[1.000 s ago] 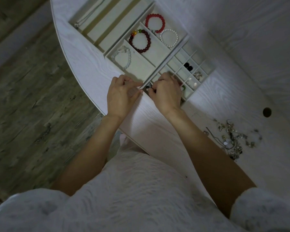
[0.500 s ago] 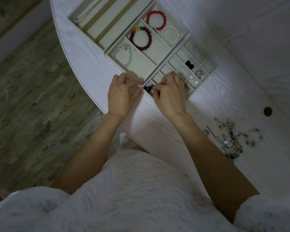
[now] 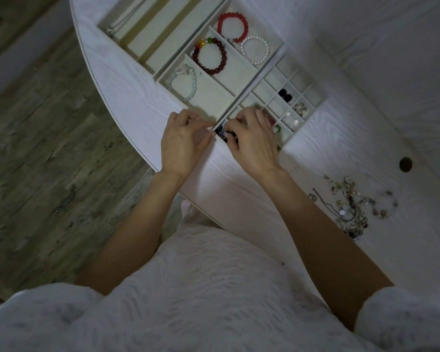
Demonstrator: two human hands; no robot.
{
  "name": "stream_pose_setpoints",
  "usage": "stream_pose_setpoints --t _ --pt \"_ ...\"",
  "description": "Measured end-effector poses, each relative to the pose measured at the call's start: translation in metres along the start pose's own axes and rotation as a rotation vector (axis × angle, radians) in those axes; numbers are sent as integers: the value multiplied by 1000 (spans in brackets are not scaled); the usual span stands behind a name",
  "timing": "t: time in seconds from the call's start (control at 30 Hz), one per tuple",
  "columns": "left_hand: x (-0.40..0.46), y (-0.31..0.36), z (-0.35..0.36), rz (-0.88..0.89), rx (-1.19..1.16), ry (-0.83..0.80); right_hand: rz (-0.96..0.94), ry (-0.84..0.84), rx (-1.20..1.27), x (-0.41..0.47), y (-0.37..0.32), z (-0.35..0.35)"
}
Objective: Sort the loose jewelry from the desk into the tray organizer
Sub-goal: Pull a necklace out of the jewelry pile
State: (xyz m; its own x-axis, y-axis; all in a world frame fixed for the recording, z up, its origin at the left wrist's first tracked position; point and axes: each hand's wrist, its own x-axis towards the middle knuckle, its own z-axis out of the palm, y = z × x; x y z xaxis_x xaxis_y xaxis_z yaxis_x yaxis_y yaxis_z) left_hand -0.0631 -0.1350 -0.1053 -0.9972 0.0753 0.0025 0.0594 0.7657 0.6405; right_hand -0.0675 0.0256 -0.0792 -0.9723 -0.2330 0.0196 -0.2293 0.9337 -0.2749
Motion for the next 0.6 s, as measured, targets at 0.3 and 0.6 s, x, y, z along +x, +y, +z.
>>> stream_pose_setpoints --t 0.3,0.6 --pt "1 -3 1 20 0 3 -77 -19 -140 -1 12 -1" --pt "0 -3 1 28 -2 10 -102 -48 -62 -7 12 1"
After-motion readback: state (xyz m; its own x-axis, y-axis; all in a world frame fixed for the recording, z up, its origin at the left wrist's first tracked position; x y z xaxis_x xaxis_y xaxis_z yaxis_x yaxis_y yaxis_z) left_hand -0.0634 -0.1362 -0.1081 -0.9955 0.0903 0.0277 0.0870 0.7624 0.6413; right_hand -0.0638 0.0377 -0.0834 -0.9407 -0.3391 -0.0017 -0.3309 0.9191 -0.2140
